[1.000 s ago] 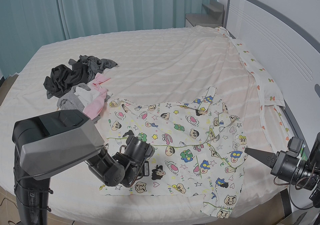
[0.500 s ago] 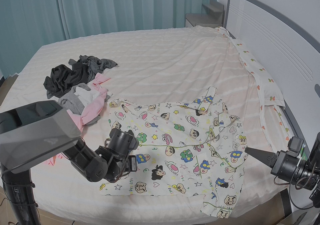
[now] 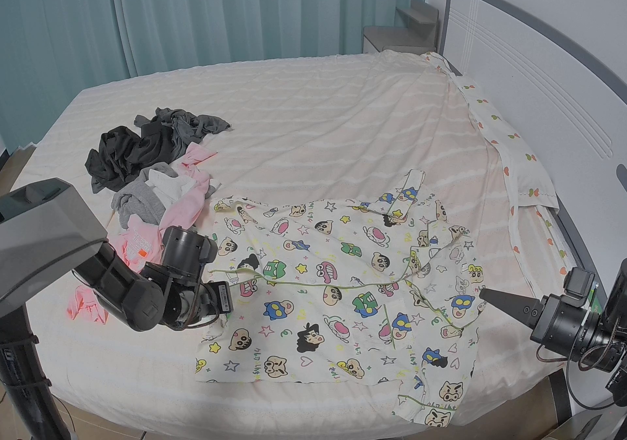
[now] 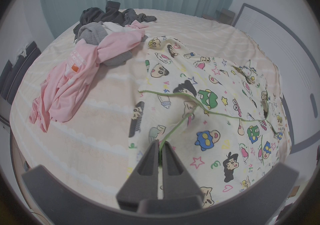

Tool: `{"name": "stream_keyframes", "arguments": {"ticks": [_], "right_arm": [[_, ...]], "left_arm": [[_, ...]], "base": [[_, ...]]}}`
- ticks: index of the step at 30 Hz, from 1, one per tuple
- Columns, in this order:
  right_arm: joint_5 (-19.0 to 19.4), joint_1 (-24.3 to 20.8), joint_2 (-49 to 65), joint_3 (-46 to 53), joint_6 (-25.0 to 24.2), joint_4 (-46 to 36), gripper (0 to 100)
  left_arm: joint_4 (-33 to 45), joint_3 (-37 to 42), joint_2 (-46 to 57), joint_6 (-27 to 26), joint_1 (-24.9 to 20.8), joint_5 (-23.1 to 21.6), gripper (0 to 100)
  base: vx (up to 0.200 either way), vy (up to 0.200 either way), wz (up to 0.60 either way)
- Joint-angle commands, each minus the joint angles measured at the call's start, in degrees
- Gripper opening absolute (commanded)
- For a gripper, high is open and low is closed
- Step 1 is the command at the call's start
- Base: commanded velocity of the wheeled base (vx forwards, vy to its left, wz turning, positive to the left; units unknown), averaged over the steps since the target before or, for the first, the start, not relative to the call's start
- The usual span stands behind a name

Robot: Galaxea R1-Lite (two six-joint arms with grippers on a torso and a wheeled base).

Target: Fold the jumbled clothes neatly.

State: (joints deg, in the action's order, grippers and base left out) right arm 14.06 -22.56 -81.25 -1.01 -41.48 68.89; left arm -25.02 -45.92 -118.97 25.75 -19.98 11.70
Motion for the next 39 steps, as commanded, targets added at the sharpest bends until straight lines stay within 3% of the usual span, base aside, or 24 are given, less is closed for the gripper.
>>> {"name": "stream_keyframes", "arguments": {"ticks": [1, 9, 25, 26, 32, 35, 39], "right_arm": [[0.0, 0.0, -0.1, 0.9, 0.0, -0.1, 100], [0.0, 0.0, -0.1, 0.9, 0.0, 0.0, 100], [0.0, 0.2, -0.3, 0.9, 0.0, -0.1, 100], [0.0, 0.6, -0.4, 0.9, -0.1, -0.1, 100], [0.5, 5.8, -1.3, 0.4, -0.4, 0.0, 100], [0.9, 11.2, -6.5, -4.1, -0.2, 0.0, 100], [1.0, 18.8, -16.5, -13.1, 0.1, -0.9, 100]], "left_arm": [[-0.3, -0.5, 0.1, -2.5, 3.3, -2.3, 0], [-6.7, -1.5, -1.7, -3.3, 6.4, -4.8, 0], [-8.7, -3.7, -7.4, -3.3, 7.4, -4.8, 0], [-9.0, -3.8, -7.3, -3.2, 7.4, -4.8, 100], [-9.6, -3.1, -3.6, -3.0, 9.5, -4.9, 100], [-8.4, -2.2, 1.3, -2.9, 11.2, -5.5, 100], [-5.5, 0.1, 9.7, -0.2, 12.2, -9.3, 100]], "base": [[0.000, 0.000, 0.00], [0.000, 0.000, 0.00], [0.000, 0.000, 0.00], [0.000, 0.000, 0.00], [0.000, 0.000, 0.00], [0.000, 0.000, 0.00], [0.000, 0.000, 0.00]]}}
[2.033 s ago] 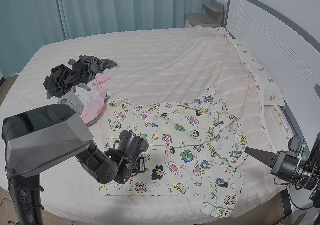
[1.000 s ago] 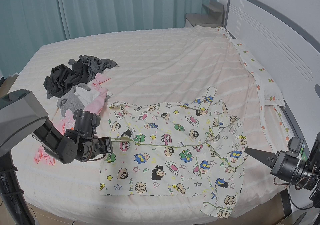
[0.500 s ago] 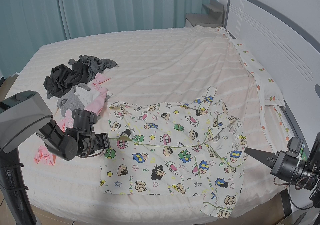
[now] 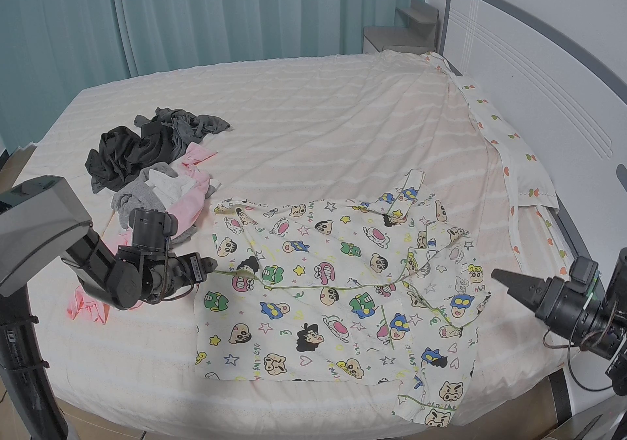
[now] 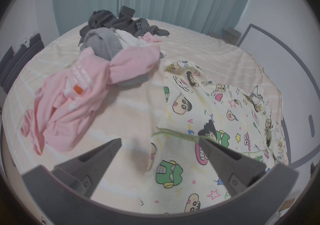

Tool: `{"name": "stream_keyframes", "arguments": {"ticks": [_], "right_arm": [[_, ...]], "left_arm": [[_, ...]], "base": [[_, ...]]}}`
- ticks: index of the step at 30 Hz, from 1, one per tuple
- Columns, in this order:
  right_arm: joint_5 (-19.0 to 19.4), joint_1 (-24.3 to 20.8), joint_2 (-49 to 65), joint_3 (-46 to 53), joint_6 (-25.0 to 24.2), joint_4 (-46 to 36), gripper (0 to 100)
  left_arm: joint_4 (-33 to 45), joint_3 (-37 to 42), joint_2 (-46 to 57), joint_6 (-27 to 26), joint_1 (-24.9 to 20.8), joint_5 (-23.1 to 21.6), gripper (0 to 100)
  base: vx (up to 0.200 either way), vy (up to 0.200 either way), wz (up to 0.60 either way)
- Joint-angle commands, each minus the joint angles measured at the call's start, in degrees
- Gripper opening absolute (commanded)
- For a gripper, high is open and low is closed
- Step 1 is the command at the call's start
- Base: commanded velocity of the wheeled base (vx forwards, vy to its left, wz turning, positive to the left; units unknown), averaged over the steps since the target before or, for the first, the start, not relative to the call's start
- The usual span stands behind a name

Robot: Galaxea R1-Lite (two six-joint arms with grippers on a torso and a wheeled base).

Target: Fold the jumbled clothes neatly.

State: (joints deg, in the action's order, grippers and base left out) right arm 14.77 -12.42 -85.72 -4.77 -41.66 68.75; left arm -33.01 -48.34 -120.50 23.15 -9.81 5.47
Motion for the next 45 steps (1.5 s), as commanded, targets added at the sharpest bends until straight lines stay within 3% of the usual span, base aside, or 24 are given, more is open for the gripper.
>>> {"name": "stream_keyframes", "arguments": {"ticks": [1, 3, 5, 8, 12, 17, 24, 30, 36, 37, 45], "right_arm": [[0.3, 9.7, -14.3, -11.0, 0.3, -1.1, 100], [0.3, 10.6, -16.6, -12.6, 0.3, -1.5, 100], [0.3, 12.7, -23.3, -17.8, 1.8, -3.1, 100], [0.3, 15.3, -29.6, -24.1, 6.9, -6.4, 100], [0.4, 17.4, -35.6, -33.3, 10.8, -11.9, 100], [0.5, 17.1, -38.9, -40.1, 10.8, -14.6, 100], [0.6, 16.8, -42.9, -43.0, 11.2, -14.0, 100], [0.6, 16.0, -45.4, -42.1, 11.5, -13.4, 100], [0.3, 15.1, -48.2, -40.8, 14.3, -7.2, 100], [0.1, 14.4, -50.4, -39.9, 15.5, -2.0, 100], [0.2, 14.4, -52.4, -40.0, 15.5, 1.6, 100]], "left_arm": [[2.7, 2.6, 13.0, 3.7, 2.3, -3.7, 100], [3.2, 3.0, 15.3, 5.5, 2.7, -4.9, 100], [7.7, 6.7, 24.3, 11.8, 3.0, -11.5, 100], [11.8, 11.8, 32.0, 15.8, 3.0, -19.4, 100], [11.7, 16.5, 38.1, 24.0, 3.4, -25.8, 100], [11.0, 20.4, 40.6, 30.7, 3.0, -33.1, 100], [7.4, 24.9, 40.5, 31.9, 2.8, -34.1, 100], [5.9, 24.3, 40.1, 35.4, 1.8, -34.9, 100], [5.7, 24.4, 39.3, 35.4, 1.8, -35.0, 100], [5.6, 24.4, 38.2, 35.4, 1.7, -35.0, 100], [5.6, 24.3, 37.7, 35.5, 1.7, -35.0, 100]], "base": [[0.000, 0.000, 0.00], [0.000, 0.000, 0.00], [0.000, 0.000, 0.00], [0.000, 0.000, 0.00], [0.000, 0.000, 0.00], [0.000, 0.000, 0.00], [0.000, 0.000, 0.00], [0.000, 0.000, 0.00], [0.000, 0.000, 0.00], [0.000, 0.000, 0.00], [0.000, 0.000, 0.00]]}}
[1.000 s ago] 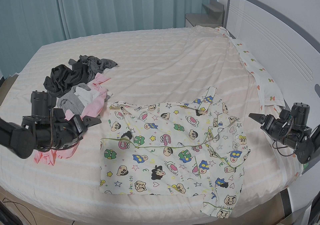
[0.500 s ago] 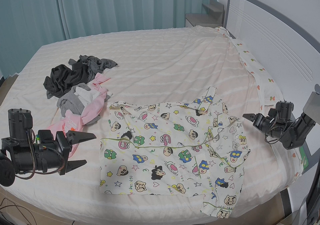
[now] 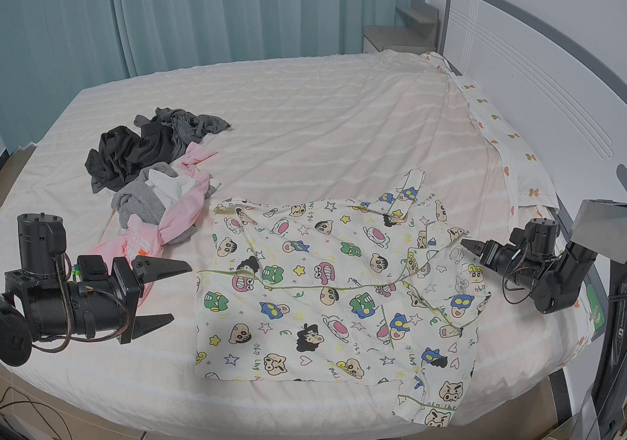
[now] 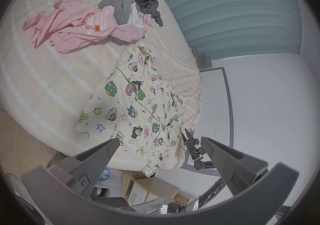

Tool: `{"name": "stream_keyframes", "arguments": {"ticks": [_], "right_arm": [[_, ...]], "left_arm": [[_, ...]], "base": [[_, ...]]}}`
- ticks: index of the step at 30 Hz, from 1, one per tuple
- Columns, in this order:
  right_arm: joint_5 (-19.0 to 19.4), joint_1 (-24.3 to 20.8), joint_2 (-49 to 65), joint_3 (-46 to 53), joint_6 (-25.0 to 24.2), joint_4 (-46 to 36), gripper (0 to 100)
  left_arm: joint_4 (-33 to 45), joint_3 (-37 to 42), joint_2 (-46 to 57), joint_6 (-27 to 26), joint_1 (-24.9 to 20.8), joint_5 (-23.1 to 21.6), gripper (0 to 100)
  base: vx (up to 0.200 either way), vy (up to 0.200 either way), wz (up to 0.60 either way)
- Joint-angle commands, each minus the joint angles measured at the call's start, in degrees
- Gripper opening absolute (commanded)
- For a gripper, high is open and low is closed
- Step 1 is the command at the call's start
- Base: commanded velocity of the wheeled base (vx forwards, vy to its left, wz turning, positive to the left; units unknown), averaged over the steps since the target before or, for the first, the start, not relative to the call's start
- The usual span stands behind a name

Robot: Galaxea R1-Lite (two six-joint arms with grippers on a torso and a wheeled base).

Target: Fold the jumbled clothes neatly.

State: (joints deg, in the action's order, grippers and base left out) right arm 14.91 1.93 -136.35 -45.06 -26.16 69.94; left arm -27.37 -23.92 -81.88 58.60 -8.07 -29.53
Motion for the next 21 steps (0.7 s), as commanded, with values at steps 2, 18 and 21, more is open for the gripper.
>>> {"name": "stream_keyframes", "arguments": {"ticks": [2, 18, 21], "right_arm": [[0.0, -0.3, -2.3, 0.5, 0.1, 0.6, 100], [-1.1, -1.0, -3.6, 0.0, 0.0, 1.3, 0], [-2.0, 0.0, -3.3, -0.2, 0.0, 2.1, 0]], "left_arm": [[-0.1, 0.0, -0.9, 0.1, -0.5, 0.0, 100], [-0.1, 0.0, -0.7, 0.1, -0.5, 0.0, 100], [-0.1, 0.0, -0.7, 0.1, -0.5, 0.0, 100]], "base": [[0.000, 0.000, 0.00], [0.000, 0.000, 0.00], [0.000, 0.000, 0.00]]}}
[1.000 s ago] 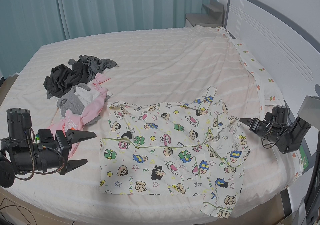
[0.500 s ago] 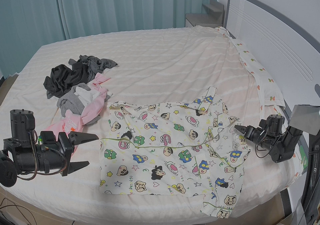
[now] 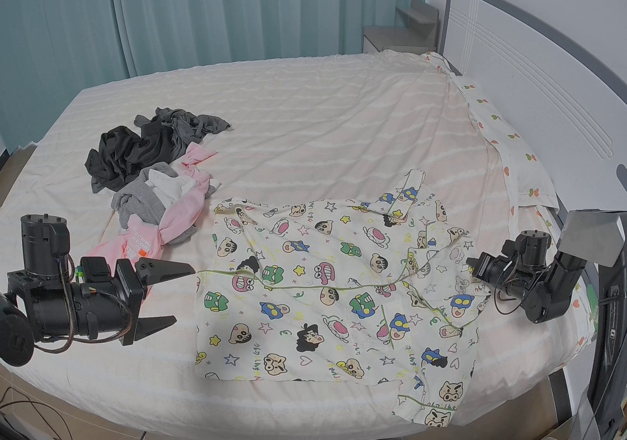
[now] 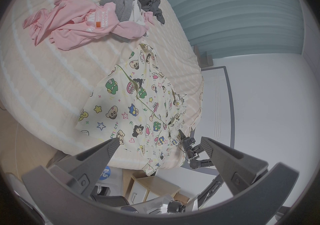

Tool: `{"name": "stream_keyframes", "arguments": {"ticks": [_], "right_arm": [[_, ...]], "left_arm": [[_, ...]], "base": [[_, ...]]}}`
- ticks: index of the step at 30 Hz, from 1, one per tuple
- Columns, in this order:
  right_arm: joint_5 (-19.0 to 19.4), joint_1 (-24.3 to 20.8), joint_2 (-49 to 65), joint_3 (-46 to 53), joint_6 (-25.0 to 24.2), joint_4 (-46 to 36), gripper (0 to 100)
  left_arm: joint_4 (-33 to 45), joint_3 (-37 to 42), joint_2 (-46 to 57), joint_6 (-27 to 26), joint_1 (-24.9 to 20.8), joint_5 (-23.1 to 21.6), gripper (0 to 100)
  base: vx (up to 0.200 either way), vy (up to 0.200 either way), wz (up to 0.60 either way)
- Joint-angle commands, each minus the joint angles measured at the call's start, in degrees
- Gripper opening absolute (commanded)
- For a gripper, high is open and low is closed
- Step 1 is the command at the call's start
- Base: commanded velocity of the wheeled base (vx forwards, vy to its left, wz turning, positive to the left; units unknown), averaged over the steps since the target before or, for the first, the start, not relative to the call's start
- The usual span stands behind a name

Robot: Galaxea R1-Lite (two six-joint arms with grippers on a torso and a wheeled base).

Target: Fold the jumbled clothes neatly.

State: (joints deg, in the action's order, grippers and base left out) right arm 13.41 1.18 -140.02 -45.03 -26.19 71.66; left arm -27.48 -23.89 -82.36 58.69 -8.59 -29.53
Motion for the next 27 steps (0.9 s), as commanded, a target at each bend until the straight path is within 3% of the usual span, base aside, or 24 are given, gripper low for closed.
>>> {"name": "stream_keyframes", "arguments": {"ticks": [1, 3, 12, 27], "right_arm": [[-0.5, 0.8, 0.4, -0.2, 0.0, 0.4, 0], [-2.2, 1.7, 1.6, -0.8, 0.1, 1.4, 0], [-3.7, 3.9, 3.1, -1.5, 0.2, 1.2, 0], [-4.6, 6.3, 1.9, -3.7, 0.5, 0.6, 0]], "left_arm": [[0.0, 0.0, -0.3, 0.0, 0.0, 0.0, 100], [0.1, 0.0, -0.3, 0.0, 0.0, 0.1, 100], [0.1, -0.1, -0.2, 0.0, 0.0, 0.2, 100], [0.0, -0.2, -0.2, 0.0, 0.0, 0.3, 100]], "base": [[0.000, 0.000, 0.00], [0.000, 0.000, 0.00], [0.000, 0.000, 0.00], [0.000, 0.000, 0.00]]}}
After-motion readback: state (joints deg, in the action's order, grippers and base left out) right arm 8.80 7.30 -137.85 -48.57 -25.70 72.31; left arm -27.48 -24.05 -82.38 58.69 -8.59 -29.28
